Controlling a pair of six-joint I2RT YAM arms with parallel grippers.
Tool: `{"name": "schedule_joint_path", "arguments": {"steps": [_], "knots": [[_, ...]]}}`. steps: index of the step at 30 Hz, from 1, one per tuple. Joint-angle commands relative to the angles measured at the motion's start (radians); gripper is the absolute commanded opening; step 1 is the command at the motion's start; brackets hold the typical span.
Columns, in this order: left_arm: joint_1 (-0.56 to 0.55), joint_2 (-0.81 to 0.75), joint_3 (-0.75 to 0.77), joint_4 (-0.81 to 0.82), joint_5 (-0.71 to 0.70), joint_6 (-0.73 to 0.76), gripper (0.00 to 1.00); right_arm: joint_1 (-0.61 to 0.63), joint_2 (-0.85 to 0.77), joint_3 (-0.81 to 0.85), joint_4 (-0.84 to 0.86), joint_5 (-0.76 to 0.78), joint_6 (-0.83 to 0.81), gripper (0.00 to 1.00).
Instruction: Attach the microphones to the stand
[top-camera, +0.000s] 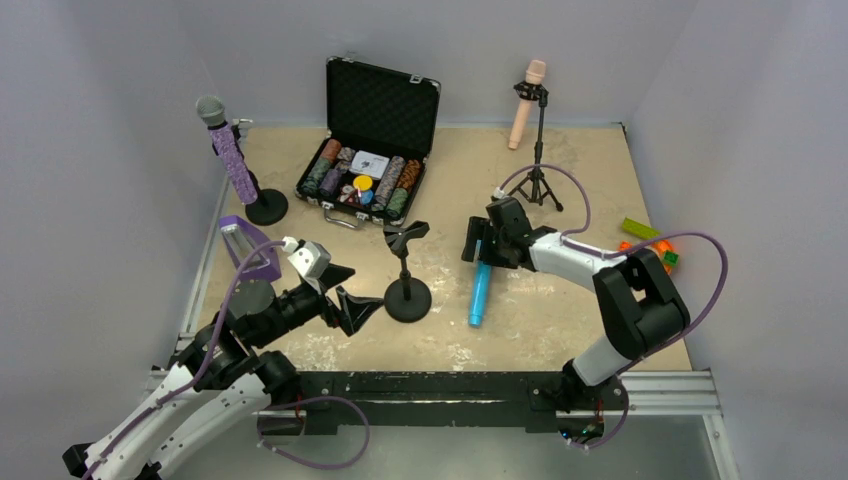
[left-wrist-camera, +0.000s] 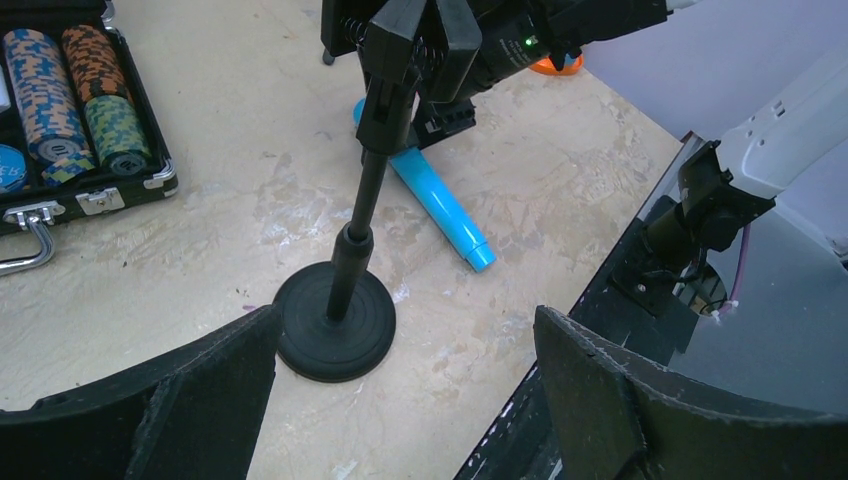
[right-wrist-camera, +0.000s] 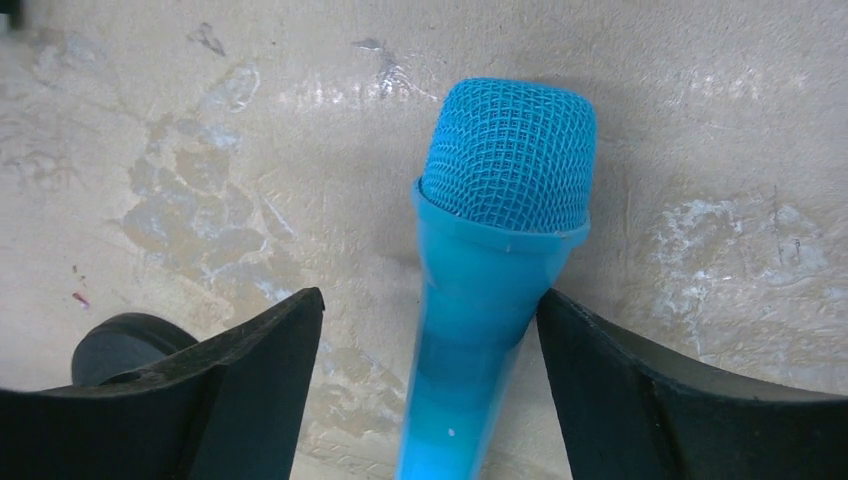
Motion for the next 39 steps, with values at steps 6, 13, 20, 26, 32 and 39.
{"name": "schedule_joint_path", "arguments": {"steps": [6, 13, 20, 26, 32, 39], "knots": [[0.005, -0.025, 0.025, 0.010, 0.012, -0.002, 0.99, -0.004, -0.271, -0.015, 0.064, 0.062, -0.148, 0.95], [0.006, -0.048, 0.031, -0.004, 0.026, -0.007, 0.99, -0.034, -0.395, 0.071, 0.035, 0.064, -0.353, 0.98], [0.005, -0.078, 0.031, -0.025, 0.030, 0.001, 0.99, -0.222, -0.314, 0.401, -0.115, -0.015, -0.402, 0.97], [0.005, -0.091, 0.011, -0.013, 0.042, -0.004, 0.99, -0.352, -0.171, 0.585, -0.143, -0.030, -0.400, 0.97], [0.005, -0.082, 0.007, -0.007, 0.048, -0.003, 0.99, -0.419, 0.018, 0.705, -0.105, -0.092, -0.446, 0.96], [0.005, -0.073, 0.005, -0.011, 0.033, -0.012, 0.99, -0.468, 0.259, 0.952, -0.172, -0.133, -0.478, 0.88]]}}
